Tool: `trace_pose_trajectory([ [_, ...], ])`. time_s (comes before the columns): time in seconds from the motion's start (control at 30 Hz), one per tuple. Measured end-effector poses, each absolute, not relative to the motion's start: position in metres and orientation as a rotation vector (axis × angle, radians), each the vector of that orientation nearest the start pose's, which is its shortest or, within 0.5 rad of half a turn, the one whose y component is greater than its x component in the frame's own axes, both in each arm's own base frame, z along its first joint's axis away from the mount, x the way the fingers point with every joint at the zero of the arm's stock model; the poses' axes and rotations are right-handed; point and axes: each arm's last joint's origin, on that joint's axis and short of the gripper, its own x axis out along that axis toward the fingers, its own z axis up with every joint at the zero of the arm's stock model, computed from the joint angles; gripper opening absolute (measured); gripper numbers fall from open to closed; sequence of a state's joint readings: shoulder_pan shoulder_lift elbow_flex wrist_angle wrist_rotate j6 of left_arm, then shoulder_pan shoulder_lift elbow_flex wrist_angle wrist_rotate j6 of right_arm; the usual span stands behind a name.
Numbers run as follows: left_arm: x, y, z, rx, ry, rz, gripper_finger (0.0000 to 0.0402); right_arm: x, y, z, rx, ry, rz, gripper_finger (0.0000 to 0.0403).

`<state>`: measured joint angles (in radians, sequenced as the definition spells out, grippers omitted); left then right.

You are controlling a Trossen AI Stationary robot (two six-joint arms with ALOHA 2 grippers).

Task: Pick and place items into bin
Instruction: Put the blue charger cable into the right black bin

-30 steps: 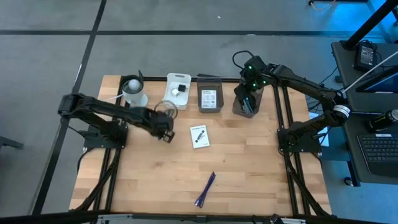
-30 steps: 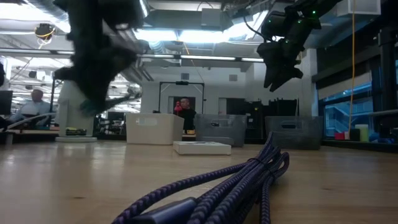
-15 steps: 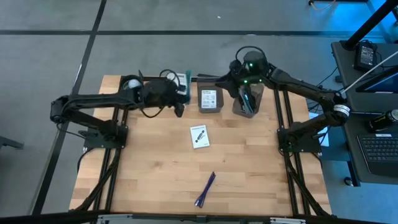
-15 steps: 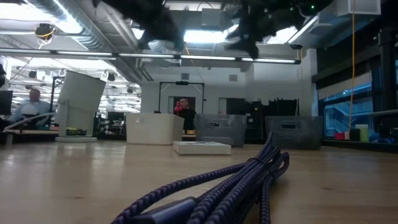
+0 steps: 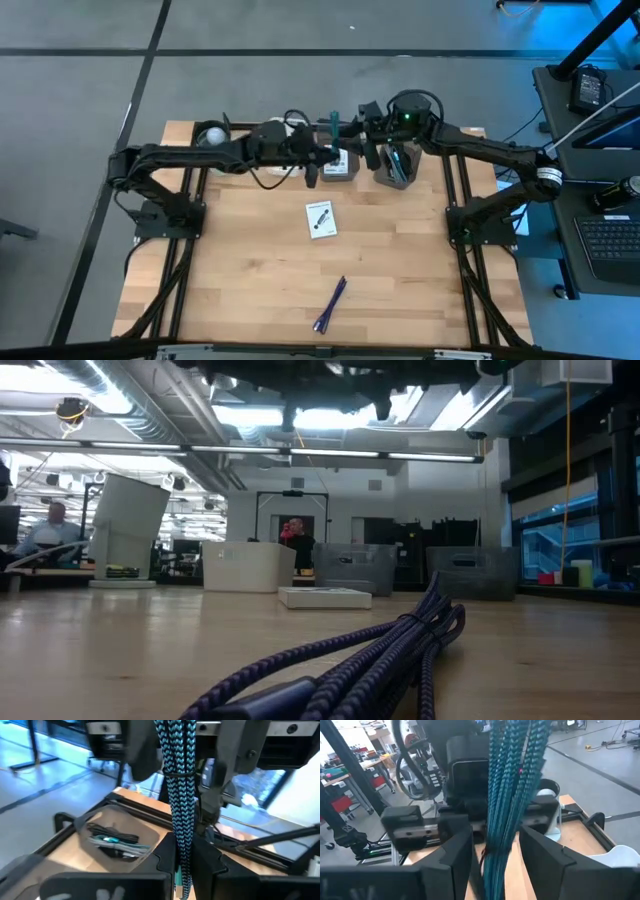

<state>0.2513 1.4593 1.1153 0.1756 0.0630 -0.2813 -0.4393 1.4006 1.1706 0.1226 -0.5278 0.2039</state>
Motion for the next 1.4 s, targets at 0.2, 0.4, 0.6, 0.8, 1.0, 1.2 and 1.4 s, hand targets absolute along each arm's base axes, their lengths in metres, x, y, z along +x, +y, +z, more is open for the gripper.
trace_pose_trajectory([
  [0.2, 0.34, 0.084, 0.323, -0.306, 0.153, 0.149, 0.0025, 0.296, -0.121, 0.356, 0.255, 0.106, 0.083, 0.0165],
  [0.4, 0.34, 0.084, 0.323, -0.305, 0.152, 0.167, 0.0026, 0.296, -0.121, 0.356, 0.25, 0.107, 0.082, 0.0097],
  [0.6, 0.34, 0.085, 0.323, -0.303, 0.153, 0.186, 0.0026, 0.296, -0.121, 0.355, 0.215, 0.112, 0.083, 0.0025],
  [0.8, 0.34, 0.085, 0.323, -0.298, 0.147, 0.233, 0.0039, 0.296, -0.121, 0.355, 0.206, 0.112, 0.079, 0.0027],
  [1.0, 0.339, 0.087, 0.325, -0.293, 0.126, 0.278, 0.0099, 0.295, -0.124, 0.352, 0.216, 0.137, 0.06, 0.0024],
  [1.2, 0.331, 0.094, 0.329, -0.286, 0.136, 0.306, 0.0134, 0.287, -0.138, 0.349, 0.262, 0.169, -0.017, 0.0037],
  [1.4, 0.306, 0.101, 0.337, -0.242, 0.24, 0.381, 0.0134, 0.272, -0.157, 0.344, 0.334, 0.23, -0.12, 0.0023],
])
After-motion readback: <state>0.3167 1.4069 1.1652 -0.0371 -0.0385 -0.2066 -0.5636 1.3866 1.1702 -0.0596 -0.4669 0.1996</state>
